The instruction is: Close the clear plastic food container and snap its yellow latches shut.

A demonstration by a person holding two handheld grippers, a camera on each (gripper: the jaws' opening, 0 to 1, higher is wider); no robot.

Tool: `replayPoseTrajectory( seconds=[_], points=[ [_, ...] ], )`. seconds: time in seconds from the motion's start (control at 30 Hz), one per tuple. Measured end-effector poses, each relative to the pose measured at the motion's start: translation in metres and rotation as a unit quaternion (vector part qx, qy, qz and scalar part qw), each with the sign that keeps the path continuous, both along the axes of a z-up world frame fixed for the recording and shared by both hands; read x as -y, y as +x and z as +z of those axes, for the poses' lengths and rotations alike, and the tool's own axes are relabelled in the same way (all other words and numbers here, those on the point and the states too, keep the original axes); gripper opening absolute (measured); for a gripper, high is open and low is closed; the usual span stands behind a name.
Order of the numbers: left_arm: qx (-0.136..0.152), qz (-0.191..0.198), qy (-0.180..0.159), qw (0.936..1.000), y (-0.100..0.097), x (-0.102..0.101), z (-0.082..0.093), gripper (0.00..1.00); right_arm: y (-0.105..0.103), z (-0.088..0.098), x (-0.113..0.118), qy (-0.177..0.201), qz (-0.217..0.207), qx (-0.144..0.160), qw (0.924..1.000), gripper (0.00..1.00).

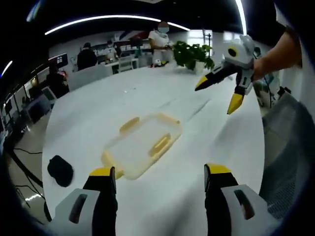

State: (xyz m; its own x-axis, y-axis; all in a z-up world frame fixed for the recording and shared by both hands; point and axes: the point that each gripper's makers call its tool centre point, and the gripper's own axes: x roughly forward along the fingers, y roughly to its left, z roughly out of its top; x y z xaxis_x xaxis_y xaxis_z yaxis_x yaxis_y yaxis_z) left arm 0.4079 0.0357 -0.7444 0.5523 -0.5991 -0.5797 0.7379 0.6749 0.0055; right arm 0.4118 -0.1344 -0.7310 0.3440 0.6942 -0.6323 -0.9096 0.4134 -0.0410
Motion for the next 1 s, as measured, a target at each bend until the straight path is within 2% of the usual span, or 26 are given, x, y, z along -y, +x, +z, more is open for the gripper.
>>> replayPoseTrajectory(
  seconds=[0.27, 0.5, 0.8, 1.0],
  points=[
    [0.004, 0.001, 0.003, 1.0, 0.011, -0.008, 0.0, 0.69, 0.01, -0.005, -0.006, -0.004, 0.014, -0.003, 0.9999, 0.67],
    [0.001, -0.009, 0.023, 0.9997, 0.018, -0.013, -0.009, 0.68, 0.018, -0.009, -0.005, -0.003, 0.014, -0.006, 0.9999, 0.65],
    [-0.007, -0.028, 0.038, 0.9989, 0.019, -0.016, -0.018, 0.67, 0.026, -0.012, -0.011, -0.015, 0.036, 0.0, 0.9992, 0.63],
    [-0.009, -0.027, 0.028, 0.9992, 0.028, -0.017, -0.016, 0.66, 0.031, -0.014, -0.016, -0.022, 0.052, 0.008, 0.9984, 0.62]
  ],
)
